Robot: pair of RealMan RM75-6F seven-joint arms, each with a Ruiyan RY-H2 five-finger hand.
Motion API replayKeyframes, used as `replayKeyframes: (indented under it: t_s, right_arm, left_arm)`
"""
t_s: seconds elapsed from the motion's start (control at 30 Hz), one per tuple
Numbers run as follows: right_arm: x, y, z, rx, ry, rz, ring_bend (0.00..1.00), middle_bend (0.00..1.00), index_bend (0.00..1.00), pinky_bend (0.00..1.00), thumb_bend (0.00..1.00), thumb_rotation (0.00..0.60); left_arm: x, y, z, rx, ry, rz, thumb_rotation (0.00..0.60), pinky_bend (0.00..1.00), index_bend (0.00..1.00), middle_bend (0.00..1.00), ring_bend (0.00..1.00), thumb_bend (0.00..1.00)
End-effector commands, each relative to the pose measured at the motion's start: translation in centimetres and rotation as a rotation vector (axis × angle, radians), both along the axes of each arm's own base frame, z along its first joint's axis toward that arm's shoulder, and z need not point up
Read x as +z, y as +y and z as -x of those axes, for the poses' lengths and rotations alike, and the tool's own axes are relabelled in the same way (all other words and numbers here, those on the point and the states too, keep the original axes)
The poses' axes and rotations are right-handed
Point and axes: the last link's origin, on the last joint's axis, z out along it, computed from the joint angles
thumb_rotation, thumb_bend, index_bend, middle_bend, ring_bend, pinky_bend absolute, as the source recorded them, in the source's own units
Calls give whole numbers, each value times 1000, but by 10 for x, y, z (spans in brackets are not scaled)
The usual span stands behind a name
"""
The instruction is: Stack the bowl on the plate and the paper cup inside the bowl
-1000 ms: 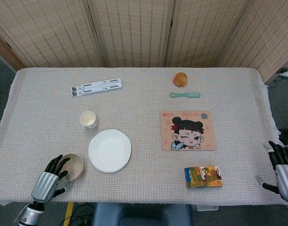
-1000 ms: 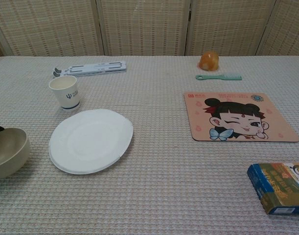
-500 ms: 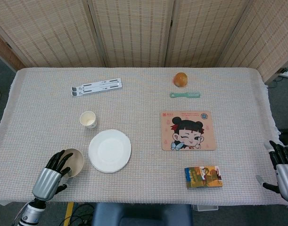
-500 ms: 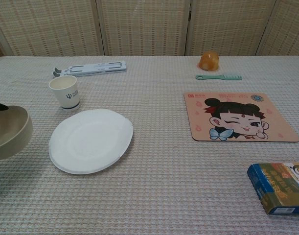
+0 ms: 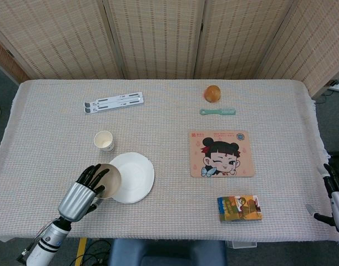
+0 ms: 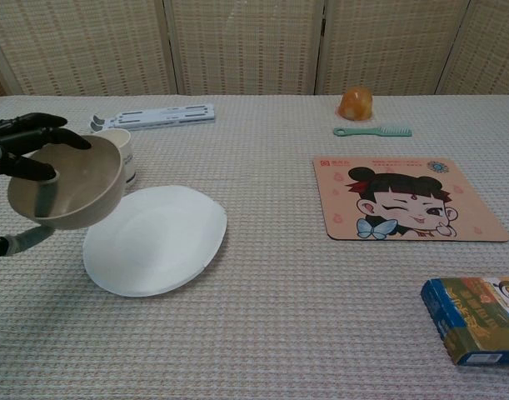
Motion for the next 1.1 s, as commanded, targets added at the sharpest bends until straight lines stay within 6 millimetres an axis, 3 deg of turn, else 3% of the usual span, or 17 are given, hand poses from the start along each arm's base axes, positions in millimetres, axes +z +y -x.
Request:
replayKeyframes:
  t_s: [0.03,0.47,1.1]
  right_arm:
    - [2,-1,1,-3,-2,5,0,0,0,0,221,600]
    - [10,-1,5,-7,-25,22,0,0,0,0,221,600]
    - [21,9,8,-30,-23,61,0,0,0,0,221,600]
  left_arm:
    - [-2,9,-10,-6,6,10,600,160,636,184,0,358]
    - [-28,22,-36,-33,7,66,600,160,637,185,0,358]
    - [-71,45,-31,2,-43,172,600,160,637,185,0,358]
